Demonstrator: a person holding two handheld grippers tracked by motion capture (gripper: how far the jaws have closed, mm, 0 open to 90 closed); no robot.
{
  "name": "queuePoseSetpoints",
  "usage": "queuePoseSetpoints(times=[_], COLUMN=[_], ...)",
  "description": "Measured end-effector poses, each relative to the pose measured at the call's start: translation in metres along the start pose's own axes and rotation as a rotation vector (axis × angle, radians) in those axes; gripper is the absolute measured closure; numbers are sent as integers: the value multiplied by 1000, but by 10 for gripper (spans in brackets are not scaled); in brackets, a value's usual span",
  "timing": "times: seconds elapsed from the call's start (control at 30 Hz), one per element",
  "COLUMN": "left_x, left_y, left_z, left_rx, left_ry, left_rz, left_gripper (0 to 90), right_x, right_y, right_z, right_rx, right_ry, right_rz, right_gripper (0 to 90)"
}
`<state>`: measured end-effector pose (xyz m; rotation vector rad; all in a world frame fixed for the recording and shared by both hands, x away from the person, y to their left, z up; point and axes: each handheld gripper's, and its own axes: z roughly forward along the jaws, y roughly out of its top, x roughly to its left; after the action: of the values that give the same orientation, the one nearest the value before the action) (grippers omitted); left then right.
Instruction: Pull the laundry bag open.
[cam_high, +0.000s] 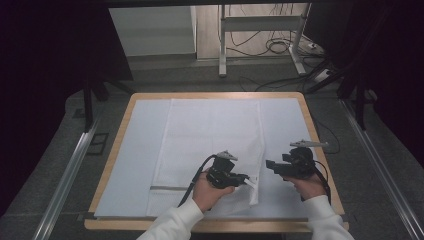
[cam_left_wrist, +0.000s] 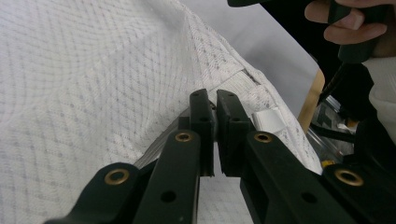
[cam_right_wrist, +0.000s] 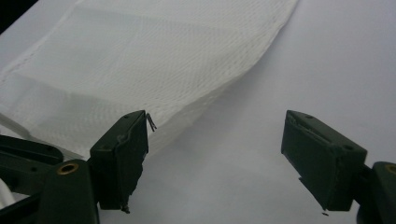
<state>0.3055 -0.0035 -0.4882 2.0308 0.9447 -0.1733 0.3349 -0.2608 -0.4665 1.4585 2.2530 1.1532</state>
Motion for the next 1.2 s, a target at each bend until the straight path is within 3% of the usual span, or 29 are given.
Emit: queuePoseSetpoints(times=[0.2, 0.47, 0.73, 1.2], left_x=[-1, -3, -3, -5], left_y=[1, -1, -1, -2], left_z=[1, 2, 4, 6], left_rx=[7, 2, 6, 13], left_ry=[0, 5, 3, 0], left_rz=[9, 14, 15, 17], left_gripper=[869, 869, 868, 869], right_x=[4, 8, 14, 19], right_y=[0, -1, -2, -7], right_z=[3, 10, 16, 29], right_rx=[15, 48, 64, 105], right_ry=[32, 78, 100, 107], right_rz=[14, 80, 69, 100], right_gripper=[228, 226, 230, 237])
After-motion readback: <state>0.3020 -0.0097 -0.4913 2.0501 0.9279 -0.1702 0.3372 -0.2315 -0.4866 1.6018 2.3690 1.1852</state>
